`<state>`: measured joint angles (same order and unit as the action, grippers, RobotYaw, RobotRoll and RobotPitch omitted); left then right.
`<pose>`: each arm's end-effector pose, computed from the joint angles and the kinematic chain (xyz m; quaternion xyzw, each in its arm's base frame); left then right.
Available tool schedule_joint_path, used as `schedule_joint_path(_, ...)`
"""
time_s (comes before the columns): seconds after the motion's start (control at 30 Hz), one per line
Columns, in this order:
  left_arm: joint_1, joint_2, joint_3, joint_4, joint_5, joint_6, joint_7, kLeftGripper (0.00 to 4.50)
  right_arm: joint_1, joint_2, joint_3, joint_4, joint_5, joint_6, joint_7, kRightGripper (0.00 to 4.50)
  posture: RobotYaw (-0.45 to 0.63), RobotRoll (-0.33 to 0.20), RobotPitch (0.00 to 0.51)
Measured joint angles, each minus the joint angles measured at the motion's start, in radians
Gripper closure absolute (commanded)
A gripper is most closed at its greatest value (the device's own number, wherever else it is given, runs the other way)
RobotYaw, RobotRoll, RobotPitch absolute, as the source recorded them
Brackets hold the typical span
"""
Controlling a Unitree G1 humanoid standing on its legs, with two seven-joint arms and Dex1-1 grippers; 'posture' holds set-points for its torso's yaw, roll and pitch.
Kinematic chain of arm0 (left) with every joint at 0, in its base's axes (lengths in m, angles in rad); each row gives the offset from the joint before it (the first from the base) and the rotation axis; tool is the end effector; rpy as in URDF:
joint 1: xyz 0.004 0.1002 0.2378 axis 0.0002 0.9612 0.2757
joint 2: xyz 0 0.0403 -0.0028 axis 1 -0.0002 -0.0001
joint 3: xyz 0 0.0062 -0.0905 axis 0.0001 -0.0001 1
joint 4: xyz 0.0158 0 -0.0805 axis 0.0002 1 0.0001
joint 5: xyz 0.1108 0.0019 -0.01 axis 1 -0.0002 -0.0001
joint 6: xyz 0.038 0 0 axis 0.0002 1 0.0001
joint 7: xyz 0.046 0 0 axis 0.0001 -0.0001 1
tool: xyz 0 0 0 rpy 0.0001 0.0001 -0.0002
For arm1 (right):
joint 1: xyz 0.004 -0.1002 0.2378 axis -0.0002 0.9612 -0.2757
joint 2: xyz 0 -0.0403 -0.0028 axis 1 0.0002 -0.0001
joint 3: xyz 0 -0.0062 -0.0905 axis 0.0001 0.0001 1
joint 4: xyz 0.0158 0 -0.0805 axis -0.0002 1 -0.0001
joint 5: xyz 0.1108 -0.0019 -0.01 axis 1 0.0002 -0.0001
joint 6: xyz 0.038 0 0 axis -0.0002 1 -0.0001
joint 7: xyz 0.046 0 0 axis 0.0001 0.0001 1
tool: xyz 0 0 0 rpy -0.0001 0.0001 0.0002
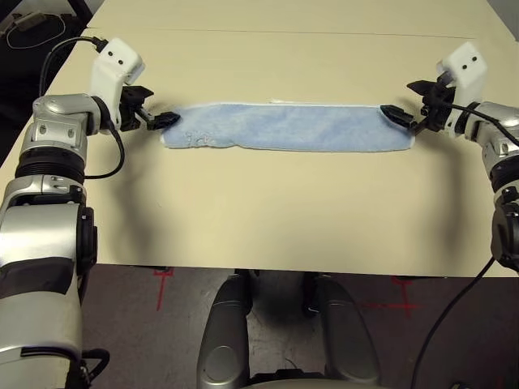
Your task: Fold the towel and set it aside.
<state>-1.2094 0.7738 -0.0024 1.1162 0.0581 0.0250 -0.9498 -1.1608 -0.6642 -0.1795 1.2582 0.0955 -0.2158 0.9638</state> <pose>0.3346 0.3110 0.2699 0.2546 0.0662 -0.2328 0.9363 0.3403 -0.3031 0.2273 -0.1389 -0.0559 0.2696 0.9513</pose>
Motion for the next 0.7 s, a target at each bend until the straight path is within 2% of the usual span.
schedule_joint_path(0.1,-0.001,-0.002,0.049,-0.009,-0.058,-0.007,-0.049,0.00,0.004,0.002,-0.050,-0.004,0.061,0.016,0.083,0.03,0.01,0.000,0.285)
schedule_joint_path(0.23,0.023,-0.048,0.122,-0.095,-0.157,-0.004,-0.117,0.00,0.033,0.031,-0.091,-0.024,0.112,0.022,0.135,0.03,0.01,0.000,0.285)
schedule_joint_path(0.5,0.271,-0.169,0.140,-0.363,-0.261,-0.009,-0.164,0.00,0.114,0.097,-0.105,-0.047,0.129,0.017,0.132,0.03,0.00,0.000,0.296)
schedule_joint_path(0.7,0.352,-0.175,0.124,-0.471,-0.280,-0.016,-0.211,0.00,0.120,0.117,-0.110,-0.087,0.149,0.021,0.147,0.03,0.00,0.000,0.299)
